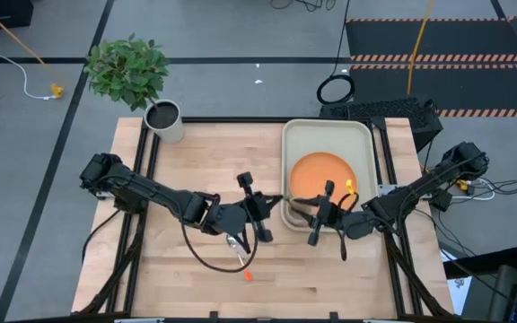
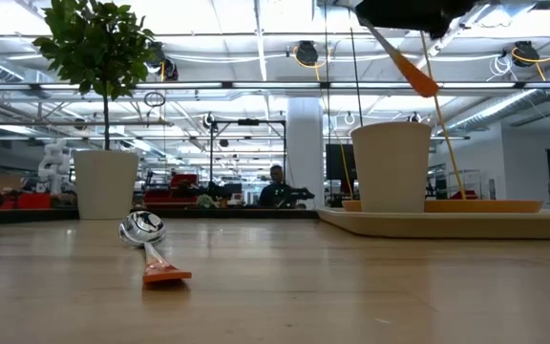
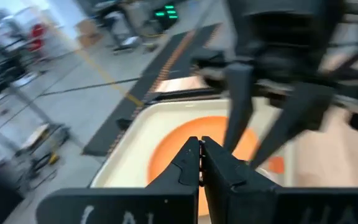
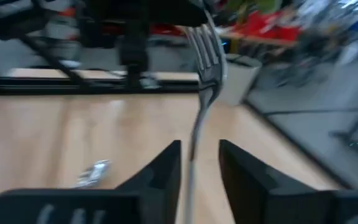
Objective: Pick and place plate/cup/fork/spoon on tray
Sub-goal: Put the orange fork on the gray tray to the top of the orange plate
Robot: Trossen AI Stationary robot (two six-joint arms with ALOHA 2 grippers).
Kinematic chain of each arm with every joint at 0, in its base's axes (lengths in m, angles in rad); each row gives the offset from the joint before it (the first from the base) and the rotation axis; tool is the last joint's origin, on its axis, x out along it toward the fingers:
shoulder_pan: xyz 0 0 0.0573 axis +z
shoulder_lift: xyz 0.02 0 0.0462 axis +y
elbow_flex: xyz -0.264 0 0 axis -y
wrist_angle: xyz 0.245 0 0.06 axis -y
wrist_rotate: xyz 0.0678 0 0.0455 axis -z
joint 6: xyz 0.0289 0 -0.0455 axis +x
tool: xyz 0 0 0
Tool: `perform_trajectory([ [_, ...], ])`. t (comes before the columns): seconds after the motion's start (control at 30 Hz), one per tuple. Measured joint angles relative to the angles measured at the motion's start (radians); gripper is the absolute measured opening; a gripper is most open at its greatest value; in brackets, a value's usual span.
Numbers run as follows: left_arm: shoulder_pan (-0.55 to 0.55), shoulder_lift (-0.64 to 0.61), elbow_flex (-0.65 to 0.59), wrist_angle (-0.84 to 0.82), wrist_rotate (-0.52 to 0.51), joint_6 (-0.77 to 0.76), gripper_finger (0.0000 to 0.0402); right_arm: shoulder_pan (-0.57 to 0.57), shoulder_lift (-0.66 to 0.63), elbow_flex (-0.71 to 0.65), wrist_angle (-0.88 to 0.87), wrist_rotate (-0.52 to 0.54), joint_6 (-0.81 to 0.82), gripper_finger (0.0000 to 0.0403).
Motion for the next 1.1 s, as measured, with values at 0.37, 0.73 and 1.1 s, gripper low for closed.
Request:
perform_trajectory([
  [0.37,0.045,0.0,0.0,0.034,-0.058,-0.168,0.0003,0.052,0.127,0.0,0.33,0.443,-0.435,0.0168],
  [0.73,0.053,0.002,-0.001,0.032,-0.16,-0.265,0.0001,0.05,0.24,0.0,0.574,0.443,-0.67,0.0163],
  [1.1,0.062,0.001,-0.001,0.036,-0.124,-0.338,0.0001,0.05,0.237,0.001,0.558,0.467,-0.695,0.0134],
])
